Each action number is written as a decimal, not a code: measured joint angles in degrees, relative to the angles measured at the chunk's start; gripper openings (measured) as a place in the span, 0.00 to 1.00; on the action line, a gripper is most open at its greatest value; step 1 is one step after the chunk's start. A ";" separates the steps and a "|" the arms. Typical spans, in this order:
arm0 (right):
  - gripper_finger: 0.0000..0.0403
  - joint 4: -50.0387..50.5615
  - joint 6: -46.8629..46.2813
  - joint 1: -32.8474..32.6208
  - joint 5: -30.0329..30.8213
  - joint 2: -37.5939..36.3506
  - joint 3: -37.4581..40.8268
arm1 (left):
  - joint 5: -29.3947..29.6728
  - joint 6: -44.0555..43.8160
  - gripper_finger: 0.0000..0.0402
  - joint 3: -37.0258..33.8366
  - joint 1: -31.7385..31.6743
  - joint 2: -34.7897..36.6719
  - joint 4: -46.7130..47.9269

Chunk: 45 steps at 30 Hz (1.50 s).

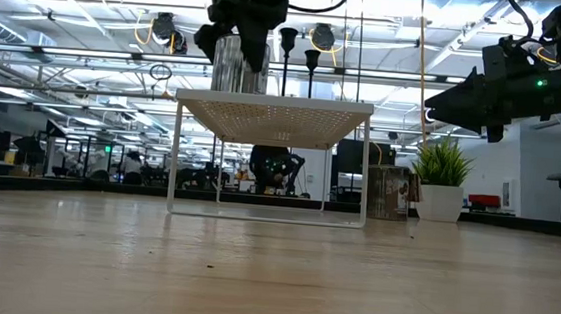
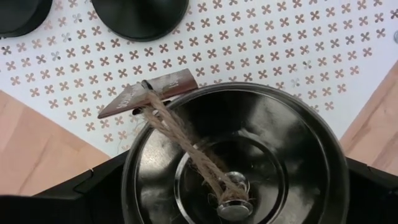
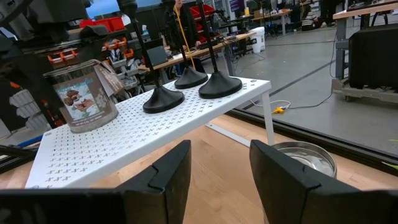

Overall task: Pick & Place candle stick holders
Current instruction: Put the top left brown scented candle on the shelf

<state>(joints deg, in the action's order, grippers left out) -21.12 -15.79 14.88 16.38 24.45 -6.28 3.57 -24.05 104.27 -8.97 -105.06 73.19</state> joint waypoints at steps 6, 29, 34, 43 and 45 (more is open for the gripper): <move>0.39 0.00 0.00 -0.01 0.00 0.00 0.00 | 1.48 -0.48 1.00 0.00 0.00 0.01 0.02; 0.39 0.00 0.00 0.00 0.00 -0.02 0.00 | -1.05 0.41 1.00 0.01 -0.12 0.01 -0.71; 0.39 0.00 0.00 -0.01 0.00 -0.01 0.00 | -3.53 1.48 1.00 0.00 -0.60 0.01 -1.25; 0.39 0.00 0.00 -0.01 0.00 -0.02 0.00 | -3.06 0.39 1.00 0.00 -1.27 0.01 -1.23; 0.39 0.00 0.00 0.00 0.00 -0.01 0.00 | -3.06 0.37 1.00 0.00 -1.25 0.01 -0.93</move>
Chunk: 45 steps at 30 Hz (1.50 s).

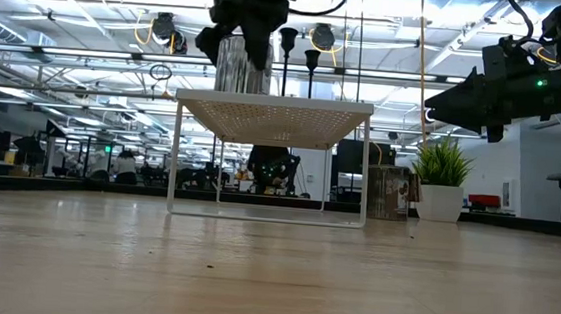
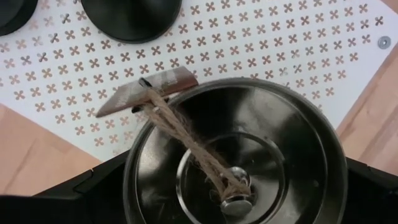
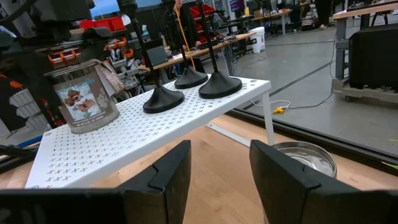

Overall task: Pick & Place candle stick holders
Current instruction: Put the top left brown scented candle on the shelf

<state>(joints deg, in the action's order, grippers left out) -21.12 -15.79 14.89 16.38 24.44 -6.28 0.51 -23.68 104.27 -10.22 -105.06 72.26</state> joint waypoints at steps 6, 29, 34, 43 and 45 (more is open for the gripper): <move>0.39 0.00 0.00 0.01 0.00 -0.01 0.00 | 0.01 -0.11 1.00 0.01 0.00 0.00 0.64; 0.39 0.00 0.00 -0.01 0.00 -0.01 0.00 | 0.02 -0.39 1.00 0.01 0.00 0.00 0.79; 0.39 0.00 0.00 0.01 0.00 -0.01 0.00 | 1.44 -0.38 1.00 0.02 0.11 0.70 0.40; 0.39 -0.06 0.00 0.00 0.00 0.00 0.00 | 4.37 0.74 1.00 0.08 1.77 2.60 -0.17; 0.39 -0.02 0.00 0.01 0.00 -0.01 0.00 | 4.53 0.94 1.00 0.08 2.03 2.64 -0.16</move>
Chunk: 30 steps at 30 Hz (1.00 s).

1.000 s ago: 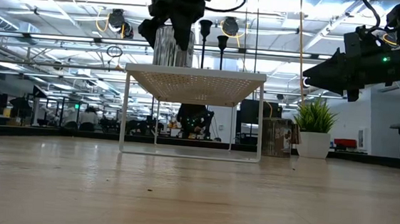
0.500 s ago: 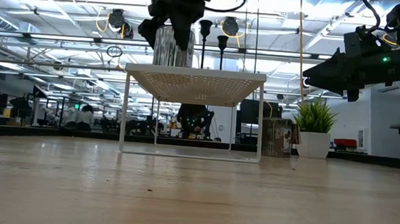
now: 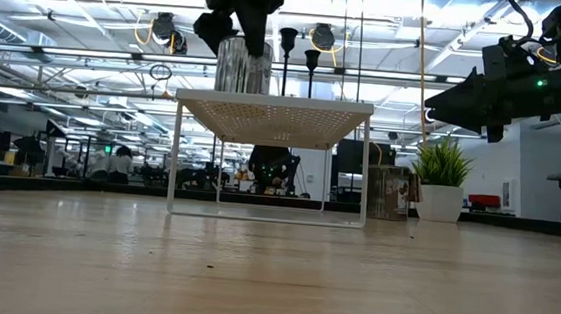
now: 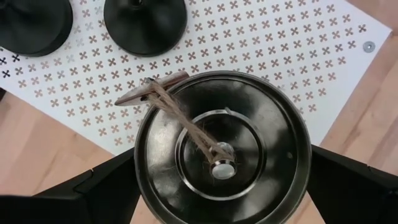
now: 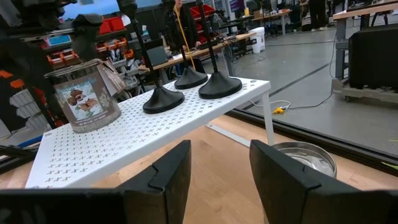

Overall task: Pick & Place candle stick holders
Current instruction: Put the top left brown scented candle on the shelf

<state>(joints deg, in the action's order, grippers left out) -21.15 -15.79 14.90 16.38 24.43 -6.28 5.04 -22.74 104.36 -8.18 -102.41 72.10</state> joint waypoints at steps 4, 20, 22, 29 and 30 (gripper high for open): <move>0.39 0.00 0.00 -0.02 0.00 0.01 0.00 | 0.02 0.06 1.00 0.00 0.06 -0.02 0.06; 0.39 0.02 0.00 -0.01 0.00 0.00 0.00 | 2.75 -1.46 1.00 -0.11 1.24 1.42 1.33; 0.39 0.04 0.00 -0.02 0.02 0.02 0.00 | 3.83 -1.49 1.00 -0.11 1.67 2.03 1.19; 0.39 0.03 0.00 -0.02 0.02 0.02 0.00 | 6.40 -3.58 1.00 -0.11 3.04 4.50 1.96; 0.39 0.04 0.00 -0.02 0.00 0.00 0.00 | 6.90 -3.95 1.00 -0.11 3.31 4.85 2.36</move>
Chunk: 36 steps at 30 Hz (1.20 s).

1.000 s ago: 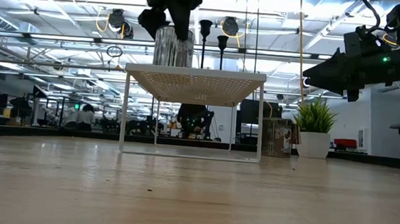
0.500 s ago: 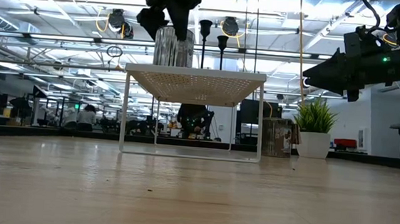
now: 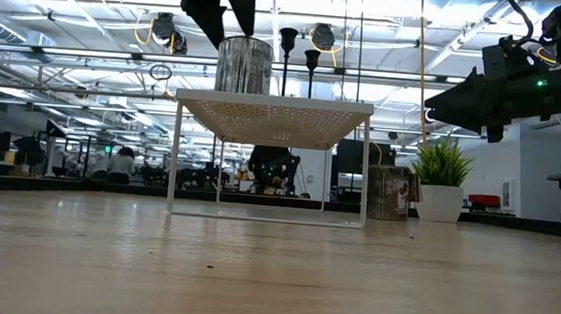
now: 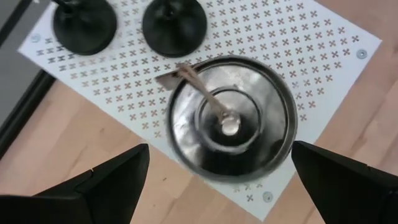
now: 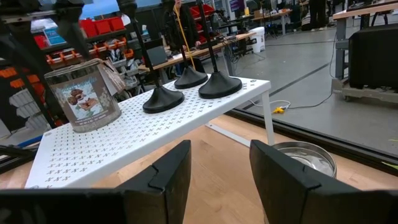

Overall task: Pick & Place candle stick holders
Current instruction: Put the top left brown scented candle on the shelf, then put the top brown scented candle on the shelf

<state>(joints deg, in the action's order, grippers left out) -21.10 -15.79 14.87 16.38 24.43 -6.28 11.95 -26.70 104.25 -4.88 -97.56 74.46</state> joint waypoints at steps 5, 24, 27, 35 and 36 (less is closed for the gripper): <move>0.39 -0.01 0.00 0.01 0.02 0.00 0.00 | 1.95 -1.31 1.00 0.00 1.62 1.62 2.03; 0.39 -0.02 0.00 0.00 0.02 0.00 0.00 | 7.62 -6.94 1.00 0.00 5.70 7.56 8.30; 0.39 -0.04 0.00 0.00 0.02 0.02 0.00 | 8.10 -6.75 1.00 0.09 5.50 8.12 8.44; 0.39 -0.04 0.00 0.00 0.00 0.00 0.00 | 13.44 -3.70 0.99 0.06 5.44 10.68 7.76; 0.39 -0.04 0.00 0.02 0.02 0.02 0.00 | 14.10 -3.62 0.99 0.06 5.35 11.32 7.72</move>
<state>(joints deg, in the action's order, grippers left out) -21.14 -15.79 14.89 16.40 24.45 -6.28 26.04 -30.32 104.31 0.48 -86.24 82.18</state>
